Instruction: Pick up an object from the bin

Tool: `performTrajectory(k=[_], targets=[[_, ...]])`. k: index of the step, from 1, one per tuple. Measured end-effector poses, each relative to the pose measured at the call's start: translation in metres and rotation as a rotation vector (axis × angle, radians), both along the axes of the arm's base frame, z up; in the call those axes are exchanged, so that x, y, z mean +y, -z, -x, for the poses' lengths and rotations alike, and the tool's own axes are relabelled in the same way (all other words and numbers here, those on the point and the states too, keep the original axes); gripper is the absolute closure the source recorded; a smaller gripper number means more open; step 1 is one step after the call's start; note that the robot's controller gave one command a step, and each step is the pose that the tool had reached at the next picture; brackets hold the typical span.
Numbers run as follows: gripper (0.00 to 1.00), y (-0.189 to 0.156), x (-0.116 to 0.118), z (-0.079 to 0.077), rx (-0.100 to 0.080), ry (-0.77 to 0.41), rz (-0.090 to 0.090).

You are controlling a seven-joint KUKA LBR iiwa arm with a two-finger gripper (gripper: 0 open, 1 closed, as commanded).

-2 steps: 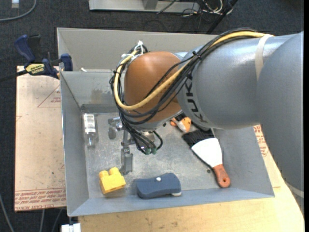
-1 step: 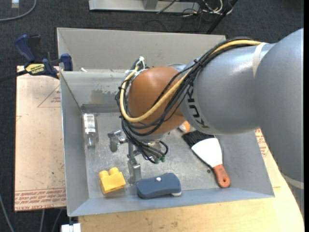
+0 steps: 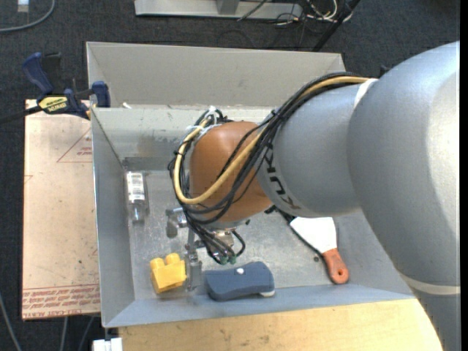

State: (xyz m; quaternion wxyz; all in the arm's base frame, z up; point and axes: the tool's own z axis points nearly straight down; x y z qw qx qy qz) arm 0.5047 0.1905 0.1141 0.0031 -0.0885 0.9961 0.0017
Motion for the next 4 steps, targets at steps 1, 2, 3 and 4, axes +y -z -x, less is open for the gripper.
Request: performTrajectory(k=[1, 2, 3, 4], targets=[[0.0, 0.016, 0.009, 0.005, 0.006, 0.17, 0.001], [1.0, 0.041, 0.021, -0.005, -0.011, -0.682, 0.003], [1.0, 0.041, 0.021, -0.005, -0.011, -0.682, 0.002], [1.0, -0.053, 0.036, 0.009, -0.013, -0.681, 0.0]])
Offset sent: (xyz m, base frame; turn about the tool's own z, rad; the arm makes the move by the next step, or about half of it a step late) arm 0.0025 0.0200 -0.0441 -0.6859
